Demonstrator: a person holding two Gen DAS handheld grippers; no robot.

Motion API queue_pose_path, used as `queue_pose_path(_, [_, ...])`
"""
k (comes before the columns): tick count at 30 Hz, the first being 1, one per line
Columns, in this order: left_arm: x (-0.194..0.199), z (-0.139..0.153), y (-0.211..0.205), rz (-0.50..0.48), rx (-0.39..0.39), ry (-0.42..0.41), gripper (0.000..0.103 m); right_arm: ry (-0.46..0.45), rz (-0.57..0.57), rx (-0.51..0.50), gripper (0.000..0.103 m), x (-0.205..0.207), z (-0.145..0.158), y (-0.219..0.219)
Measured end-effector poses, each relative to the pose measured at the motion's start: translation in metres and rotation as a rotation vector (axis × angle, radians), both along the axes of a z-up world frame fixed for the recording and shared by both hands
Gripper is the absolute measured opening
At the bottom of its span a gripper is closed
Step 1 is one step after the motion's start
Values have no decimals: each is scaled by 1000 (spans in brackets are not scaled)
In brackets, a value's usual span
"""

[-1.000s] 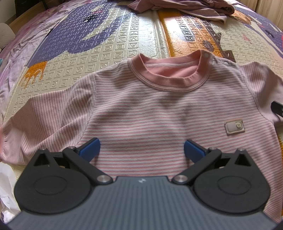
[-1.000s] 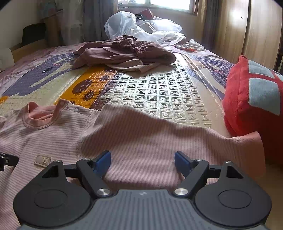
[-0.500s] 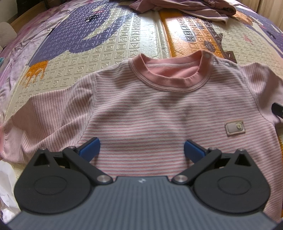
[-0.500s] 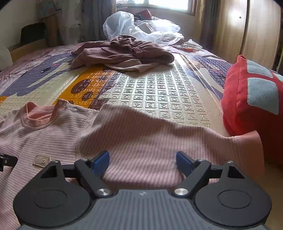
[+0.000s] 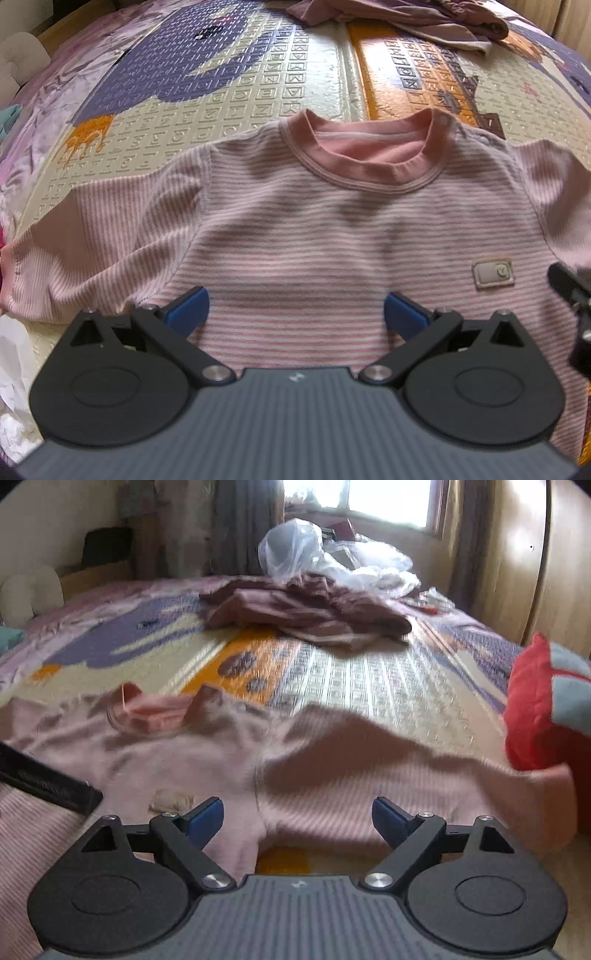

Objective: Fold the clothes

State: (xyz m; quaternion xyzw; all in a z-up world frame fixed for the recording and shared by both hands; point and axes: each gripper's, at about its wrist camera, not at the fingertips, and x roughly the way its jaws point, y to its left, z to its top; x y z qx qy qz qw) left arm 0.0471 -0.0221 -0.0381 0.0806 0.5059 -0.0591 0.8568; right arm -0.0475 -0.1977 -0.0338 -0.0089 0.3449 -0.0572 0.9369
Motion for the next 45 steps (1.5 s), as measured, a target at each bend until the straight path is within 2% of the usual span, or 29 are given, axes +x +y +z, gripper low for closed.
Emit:
queue_pose_path(4, [0, 0, 0, 5, 1, -1, 103, -4, -54, 38, 93, -1, -8, -2])
queue_pose_path(6, [0, 0, 0, 5, 0, 0, 103, -13, -69, 23, 100, -2, -11, 1])
queue_pose_path(8, [0, 0, 0, 4, 0, 0, 103, -14, -78, -1, 102, -2, -15, 5])
queue_pose_path(12, [1, 0, 3, -4, 1, 1, 103, -23, -104, 0, 102, -2, -17, 5])
queue_pose_path(45, [-4, -2, -2, 23, 7, -27, 103, -28, -103, -2, 103, -3, -20, 6])
